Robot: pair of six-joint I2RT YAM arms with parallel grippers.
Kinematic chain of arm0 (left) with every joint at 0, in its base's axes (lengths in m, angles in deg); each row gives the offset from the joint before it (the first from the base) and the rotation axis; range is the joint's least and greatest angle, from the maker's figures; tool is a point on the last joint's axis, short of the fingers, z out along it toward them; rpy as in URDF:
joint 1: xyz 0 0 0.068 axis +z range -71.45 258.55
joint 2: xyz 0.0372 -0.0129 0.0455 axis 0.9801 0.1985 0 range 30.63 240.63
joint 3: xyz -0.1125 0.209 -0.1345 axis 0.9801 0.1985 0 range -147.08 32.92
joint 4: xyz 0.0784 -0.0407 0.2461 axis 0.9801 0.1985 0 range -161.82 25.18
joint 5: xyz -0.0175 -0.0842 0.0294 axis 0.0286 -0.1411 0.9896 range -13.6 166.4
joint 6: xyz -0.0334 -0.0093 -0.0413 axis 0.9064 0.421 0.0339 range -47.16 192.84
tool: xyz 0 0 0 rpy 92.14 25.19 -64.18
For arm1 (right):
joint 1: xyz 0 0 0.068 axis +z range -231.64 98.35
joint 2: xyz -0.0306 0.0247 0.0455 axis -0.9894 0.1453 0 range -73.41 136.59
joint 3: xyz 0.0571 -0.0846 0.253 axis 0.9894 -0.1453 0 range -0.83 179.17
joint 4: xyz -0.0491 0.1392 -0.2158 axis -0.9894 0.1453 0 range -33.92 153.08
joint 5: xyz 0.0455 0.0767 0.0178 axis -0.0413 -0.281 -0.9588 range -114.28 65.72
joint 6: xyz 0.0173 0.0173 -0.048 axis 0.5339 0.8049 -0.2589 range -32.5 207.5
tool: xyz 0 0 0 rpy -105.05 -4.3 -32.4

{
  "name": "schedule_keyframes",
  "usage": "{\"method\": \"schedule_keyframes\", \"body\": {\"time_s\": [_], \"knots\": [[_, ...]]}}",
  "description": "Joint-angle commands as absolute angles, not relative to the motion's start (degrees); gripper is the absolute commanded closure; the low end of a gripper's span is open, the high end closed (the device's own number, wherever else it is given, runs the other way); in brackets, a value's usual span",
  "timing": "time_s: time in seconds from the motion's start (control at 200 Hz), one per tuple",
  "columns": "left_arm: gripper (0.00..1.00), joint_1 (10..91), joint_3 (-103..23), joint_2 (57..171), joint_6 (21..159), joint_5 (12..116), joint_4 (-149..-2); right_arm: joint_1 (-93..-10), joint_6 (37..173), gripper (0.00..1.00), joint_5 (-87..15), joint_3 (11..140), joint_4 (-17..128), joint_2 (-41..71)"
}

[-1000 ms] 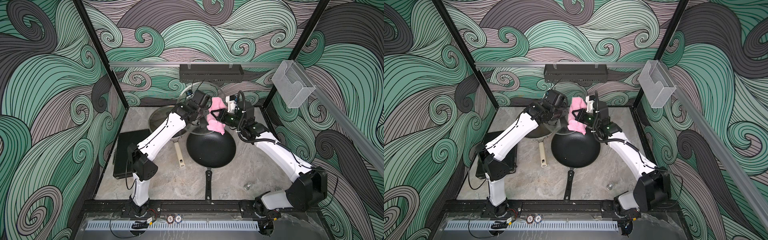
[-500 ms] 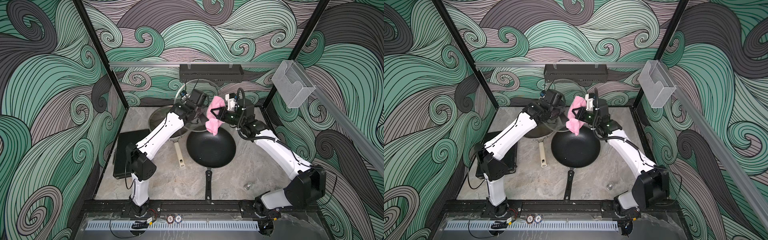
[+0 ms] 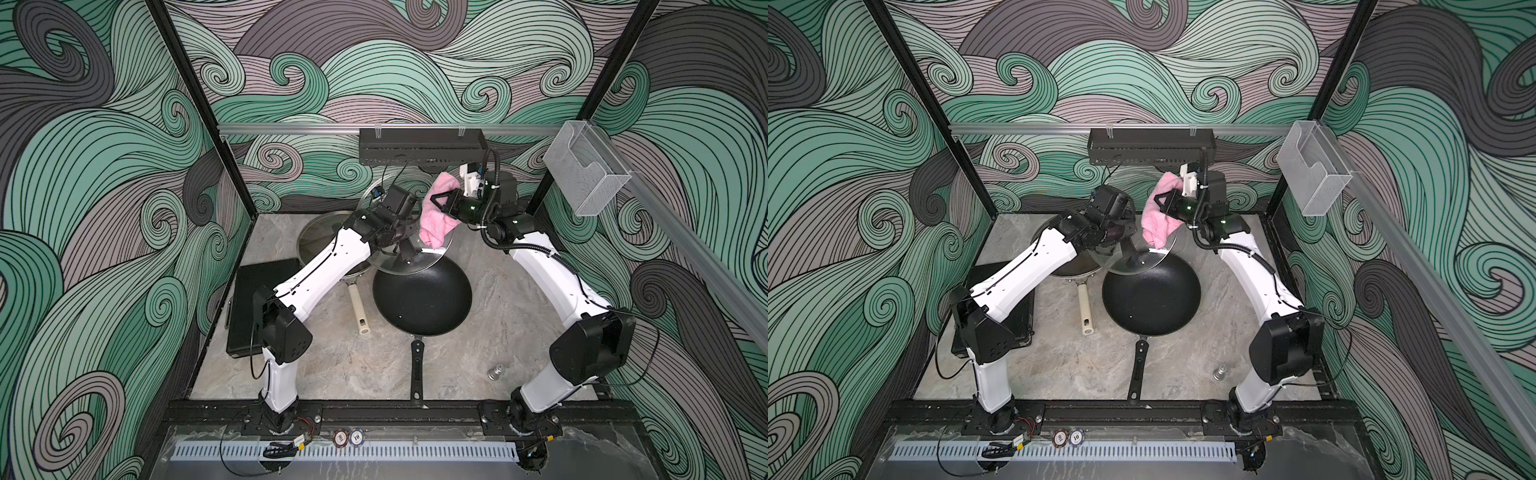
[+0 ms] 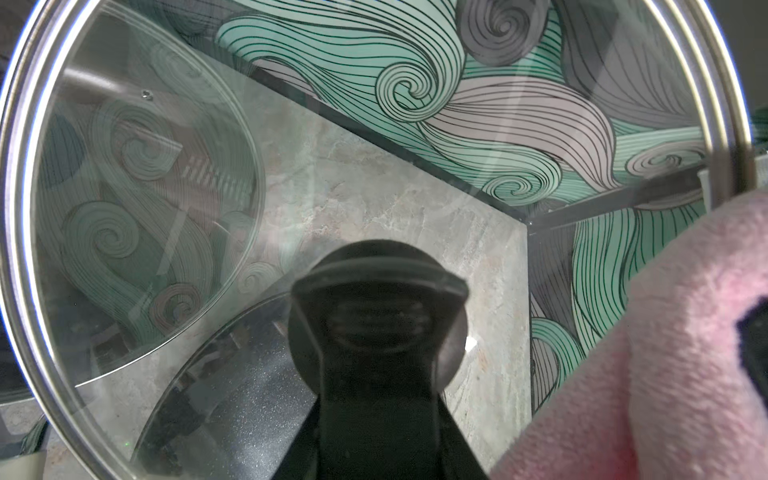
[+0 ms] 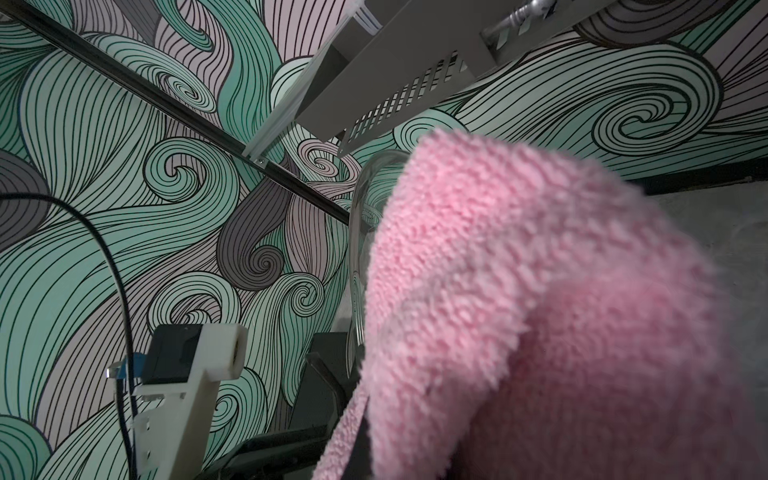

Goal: Wipe the pot lid with a cloth
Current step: Wipe the pot lid.

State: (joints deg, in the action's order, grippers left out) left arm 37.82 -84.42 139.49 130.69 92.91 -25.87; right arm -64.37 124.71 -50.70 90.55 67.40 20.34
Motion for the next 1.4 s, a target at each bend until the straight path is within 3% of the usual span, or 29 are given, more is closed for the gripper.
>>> {"method": "schedule_keyframes", "body": {"time_s": [0.0,0.22,0.4,0.575,0.715,1.046,1.196,1.391], "knots": [[1.00,39.21,-91.41,135.12,143.47,99.66,-32.61,-62.10,126.80,1.00,-49.87,86.33,63.11,17.53],[1.00,41.17,-106.81,142.49,155.21,101.68,-22.97,-58.40,127.84,1.00,-45.65,78.79,61.03,12.48],[1.00,42.25,-105.42,143.97,165.09,97.57,-27.82,-55.33,133.62,1.00,-46.83,69.42,50.07,11.20],[1.00,42.25,-105.86,145.12,164.32,95.33,-28.07,-52.84,131.70,1.00,-45.33,69.21,49.06,11.48],[1.00,42.17,-105.02,145.15,158.89,93.18,-23.32,-54.08,127.12,1.00,-41.07,71.17,57.31,9.61],[1.00,40.12,-104.71,144.70,120.30,88.64,-19.47,-64.94,119.78,1.00,-50.54,83.33,75.29,11.54],[1.00,38.74,-96.95,139.79,94.18,78.37,-25.15,-69.26,119.39,1.00,-60.37,92.47,82.11,16.79],[1.00,38.48,-88.13,132.99,69.14,68.88,-24.87,-69.88,115.21,1.00,-64.40,106.09,96.26,25.72]]}}
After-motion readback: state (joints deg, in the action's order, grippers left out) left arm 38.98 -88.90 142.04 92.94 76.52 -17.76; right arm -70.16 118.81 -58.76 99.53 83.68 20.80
